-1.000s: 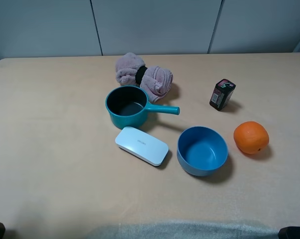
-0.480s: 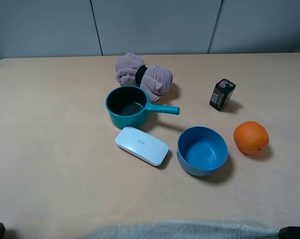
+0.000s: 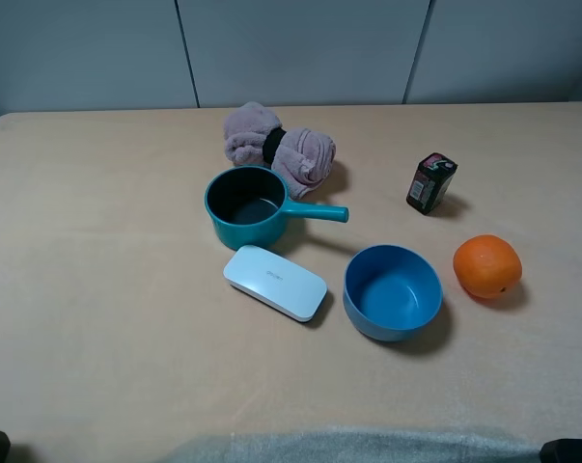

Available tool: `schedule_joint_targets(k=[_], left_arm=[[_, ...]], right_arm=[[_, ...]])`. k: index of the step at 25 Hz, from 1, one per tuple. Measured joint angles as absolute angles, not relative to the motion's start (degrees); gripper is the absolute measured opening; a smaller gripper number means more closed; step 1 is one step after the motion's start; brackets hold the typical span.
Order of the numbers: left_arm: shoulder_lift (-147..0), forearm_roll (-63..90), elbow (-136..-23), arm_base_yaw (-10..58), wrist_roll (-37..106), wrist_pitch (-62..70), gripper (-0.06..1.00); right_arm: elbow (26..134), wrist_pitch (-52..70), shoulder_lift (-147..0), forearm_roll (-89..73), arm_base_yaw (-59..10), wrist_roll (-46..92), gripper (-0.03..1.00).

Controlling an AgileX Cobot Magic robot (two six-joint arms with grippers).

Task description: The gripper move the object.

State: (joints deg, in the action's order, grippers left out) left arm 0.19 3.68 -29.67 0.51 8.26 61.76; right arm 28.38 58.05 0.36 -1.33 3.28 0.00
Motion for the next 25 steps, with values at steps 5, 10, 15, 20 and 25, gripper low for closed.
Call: schedule_joint_targets(k=[5, 10, 15, 20, 25], left_arm=[[0.19, 3.68, -28.87, 0.51, 8.26, 60.58, 0.77], [0.19, 3.68, -28.87, 0.51, 8.26, 60.46, 0.77], [0.19, 3.68, -28.87, 0.51, 8.26, 60.46, 0.77], [0.19, 3.68, -28.87, 0.51, 8.26, 60.42, 0.77], [0.19, 3.68, -28.87, 0.51, 8.26, 60.42, 0.77]], right_arm=[[28.38, 58.05, 0.36, -1.33, 3.28, 0.00, 0.67], [28.38, 58.05, 0.36, -1.33, 3.28, -0.36, 0.67], [28.38, 58.05, 0.36, -1.33, 3.28, -0.41, 0.67], [28.38, 58.05, 0.36, -1.33, 3.28, -0.41, 0.67], [28.38, 58.05, 0.36, -1.33, 3.28, -0.41, 0.67]])
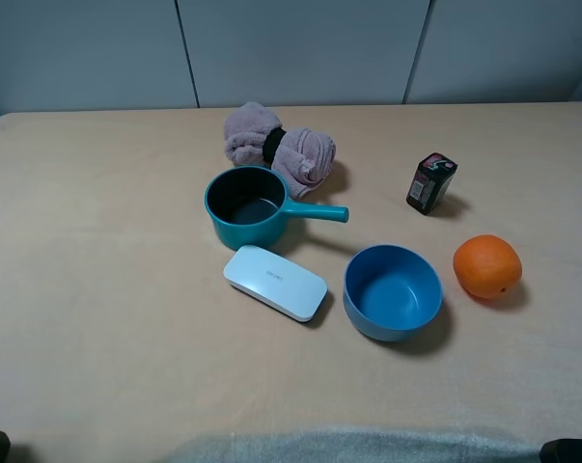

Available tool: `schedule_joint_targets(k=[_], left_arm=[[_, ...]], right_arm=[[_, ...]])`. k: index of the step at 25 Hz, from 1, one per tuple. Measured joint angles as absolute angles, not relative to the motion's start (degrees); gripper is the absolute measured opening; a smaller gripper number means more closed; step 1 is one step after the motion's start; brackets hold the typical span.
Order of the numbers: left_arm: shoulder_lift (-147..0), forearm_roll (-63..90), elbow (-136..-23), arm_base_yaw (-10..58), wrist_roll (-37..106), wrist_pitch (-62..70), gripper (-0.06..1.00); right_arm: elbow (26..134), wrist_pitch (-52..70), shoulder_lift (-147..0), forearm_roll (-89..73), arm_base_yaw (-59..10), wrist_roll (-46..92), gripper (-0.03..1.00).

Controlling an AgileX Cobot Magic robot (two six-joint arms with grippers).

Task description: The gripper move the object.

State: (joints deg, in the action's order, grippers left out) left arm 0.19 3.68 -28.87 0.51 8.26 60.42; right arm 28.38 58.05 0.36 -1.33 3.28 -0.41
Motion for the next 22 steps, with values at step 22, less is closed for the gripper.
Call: schedule_joint_targets(k=[22], left_arm=[[0.19, 3.68, -28.87, 0.51, 8.26, 60.41, 0.77]], right_arm=[[28.38, 58.05, 0.36, -1.33, 3.28, -0.41, 0.67]])
